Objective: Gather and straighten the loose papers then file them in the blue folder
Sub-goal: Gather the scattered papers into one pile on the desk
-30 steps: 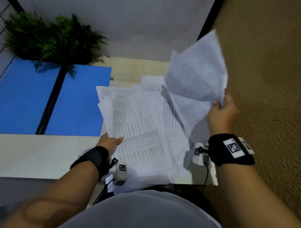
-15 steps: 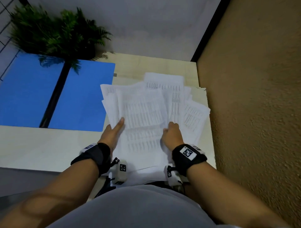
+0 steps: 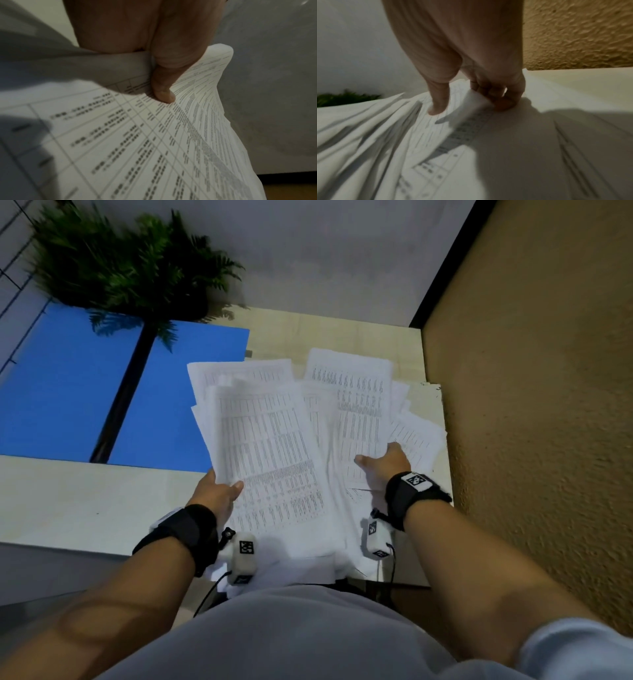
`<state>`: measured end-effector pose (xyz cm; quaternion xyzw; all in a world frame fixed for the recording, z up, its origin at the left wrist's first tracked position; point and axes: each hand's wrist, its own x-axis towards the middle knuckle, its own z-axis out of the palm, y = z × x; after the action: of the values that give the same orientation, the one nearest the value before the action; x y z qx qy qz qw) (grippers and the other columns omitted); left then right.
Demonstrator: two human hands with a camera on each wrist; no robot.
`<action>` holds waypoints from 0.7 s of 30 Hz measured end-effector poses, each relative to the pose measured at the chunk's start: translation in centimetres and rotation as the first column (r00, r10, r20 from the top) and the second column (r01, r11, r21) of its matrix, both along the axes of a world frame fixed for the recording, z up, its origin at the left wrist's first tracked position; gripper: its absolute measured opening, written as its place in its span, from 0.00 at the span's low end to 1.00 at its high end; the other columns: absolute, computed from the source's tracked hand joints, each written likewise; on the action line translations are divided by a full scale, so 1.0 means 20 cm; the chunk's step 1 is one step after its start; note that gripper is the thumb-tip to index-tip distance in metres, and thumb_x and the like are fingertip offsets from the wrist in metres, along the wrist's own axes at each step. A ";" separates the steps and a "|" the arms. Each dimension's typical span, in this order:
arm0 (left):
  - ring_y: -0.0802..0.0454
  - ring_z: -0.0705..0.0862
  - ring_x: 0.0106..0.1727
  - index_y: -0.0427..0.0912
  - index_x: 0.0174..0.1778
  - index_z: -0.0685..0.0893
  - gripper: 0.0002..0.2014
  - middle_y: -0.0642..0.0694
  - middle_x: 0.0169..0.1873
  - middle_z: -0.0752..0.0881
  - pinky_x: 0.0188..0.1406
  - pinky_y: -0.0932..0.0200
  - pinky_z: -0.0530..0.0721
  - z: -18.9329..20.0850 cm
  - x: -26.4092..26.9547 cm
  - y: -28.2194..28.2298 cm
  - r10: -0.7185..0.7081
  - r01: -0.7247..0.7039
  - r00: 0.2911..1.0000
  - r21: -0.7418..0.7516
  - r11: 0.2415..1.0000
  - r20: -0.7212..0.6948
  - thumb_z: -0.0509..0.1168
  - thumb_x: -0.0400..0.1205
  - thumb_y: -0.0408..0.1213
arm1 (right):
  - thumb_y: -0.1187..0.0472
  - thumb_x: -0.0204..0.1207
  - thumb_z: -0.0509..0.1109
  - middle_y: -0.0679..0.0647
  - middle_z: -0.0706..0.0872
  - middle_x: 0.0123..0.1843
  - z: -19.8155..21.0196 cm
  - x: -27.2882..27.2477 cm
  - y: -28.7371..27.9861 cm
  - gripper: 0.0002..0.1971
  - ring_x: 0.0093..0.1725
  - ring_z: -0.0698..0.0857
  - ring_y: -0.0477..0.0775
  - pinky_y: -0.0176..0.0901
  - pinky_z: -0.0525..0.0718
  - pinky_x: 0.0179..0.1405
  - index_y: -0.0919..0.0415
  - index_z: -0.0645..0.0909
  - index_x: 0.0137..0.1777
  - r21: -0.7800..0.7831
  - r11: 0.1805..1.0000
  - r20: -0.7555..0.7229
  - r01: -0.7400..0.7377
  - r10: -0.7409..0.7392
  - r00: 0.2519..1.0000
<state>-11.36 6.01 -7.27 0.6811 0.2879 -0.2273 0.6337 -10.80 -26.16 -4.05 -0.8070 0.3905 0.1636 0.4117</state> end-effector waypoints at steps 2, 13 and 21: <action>0.38 0.80 0.70 0.41 0.80 0.70 0.27 0.39 0.69 0.82 0.75 0.43 0.74 0.00 -0.01 -0.01 -0.007 0.007 1.000 0.007 1.000 -0.006 0.64 0.84 0.23 | 0.47 0.76 0.74 0.63 0.69 0.78 0.00 0.00 0.02 0.38 0.77 0.68 0.66 0.57 0.73 0.71 0.60 0.65 0.81 -0.184 0.961 -0.124 -0.208 0.188 0.974; 0.39 0.80 0.70 0.44 0.80 0.70 0.27 0.42 0.68 0.83 0.75 0.41 0.73 0.00 -0.02 -0.04 -0.043 0.043 0.999 -0.018 0.999 -0.014 0.64 0.85 0.26 | 0.46 0.71 0.77 0.58 0.83 0.62 -0.03 -0.12 0.09 0.33 0.59 0.84 0.61 0.56 0.86 0.60 0.63 0.70 0.69 0.107 0.993 0.081 -0.059 0.050 0.995; 0.38 0.81 0.70 0.47 0.78 0.72 0.26 0.40 0.68 0.84 0.76 0.34 0.73 0.02 -0.03 -0.04 -0.047 0.047 0.999 -0.113 0.992 0.003 0.61 0.85 0.23 | 0.67 0.83 0.62 0.53 0.85 0.55 0.24 -0.12 0.02 0.17 0.57 0.84 0.61 0.38 0.81 0.53 0.63 0.78 0.71 -0.020 0.996 0.272 0.085 -0.076 0.959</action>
<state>-11.86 5.23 -6.89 0.6508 0.2582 -0.2580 0.6657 -13.12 -25.76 0.74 -0.8116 0.3656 0.0289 0.4548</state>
